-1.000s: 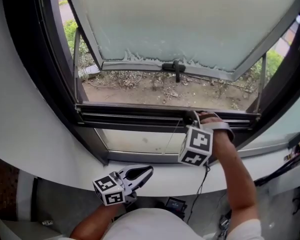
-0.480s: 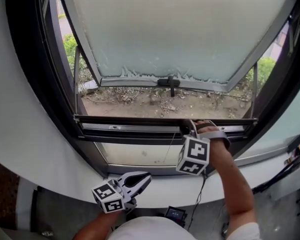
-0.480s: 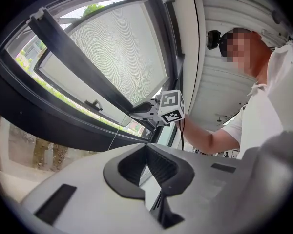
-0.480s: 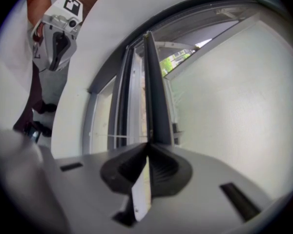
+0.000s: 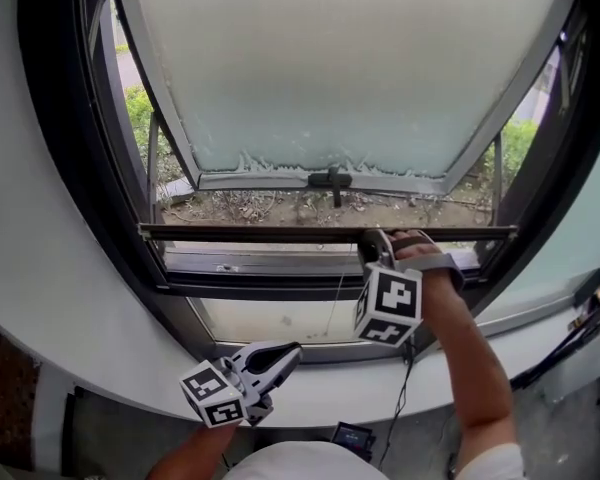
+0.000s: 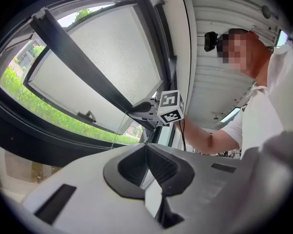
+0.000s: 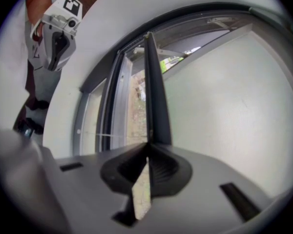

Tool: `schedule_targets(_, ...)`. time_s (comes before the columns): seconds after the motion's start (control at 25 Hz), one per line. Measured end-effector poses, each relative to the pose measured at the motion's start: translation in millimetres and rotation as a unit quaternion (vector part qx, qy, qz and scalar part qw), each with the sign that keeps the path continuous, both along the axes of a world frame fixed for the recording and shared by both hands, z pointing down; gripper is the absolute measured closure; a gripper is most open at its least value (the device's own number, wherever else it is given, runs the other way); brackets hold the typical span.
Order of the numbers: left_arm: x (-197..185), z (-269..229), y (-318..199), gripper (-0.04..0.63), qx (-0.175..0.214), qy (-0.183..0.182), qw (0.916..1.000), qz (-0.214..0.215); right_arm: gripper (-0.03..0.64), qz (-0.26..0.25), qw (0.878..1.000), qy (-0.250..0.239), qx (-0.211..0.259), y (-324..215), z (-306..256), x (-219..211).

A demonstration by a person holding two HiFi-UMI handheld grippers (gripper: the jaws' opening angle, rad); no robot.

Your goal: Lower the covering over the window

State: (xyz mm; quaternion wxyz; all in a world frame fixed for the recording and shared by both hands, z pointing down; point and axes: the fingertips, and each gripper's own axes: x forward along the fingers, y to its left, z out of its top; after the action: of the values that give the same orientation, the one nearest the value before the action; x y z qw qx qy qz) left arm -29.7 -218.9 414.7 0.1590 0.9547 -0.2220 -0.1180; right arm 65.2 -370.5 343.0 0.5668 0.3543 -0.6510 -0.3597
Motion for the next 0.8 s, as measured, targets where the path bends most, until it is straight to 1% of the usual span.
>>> schedule_targets(0.16,-1,-16,-3,0.577,0.018,0.001,0.9998,-0.007,0.583,-0.005,1.0,-0.007,0.017,0,-8,1)
schedule_targets(0.44,-2,-41,-10,0.577,0.046,0.001,0.9988,-0.015,0.583,-0.01,0.997,-0.024,0.07,-2,-45,0)
schedule_targets(0.8,-2,-70,-17,0.577,0.085,-0.002,0.996,-0.028,0.583,-0.015,0.995,-0.024,0.093,-2,-68,1)
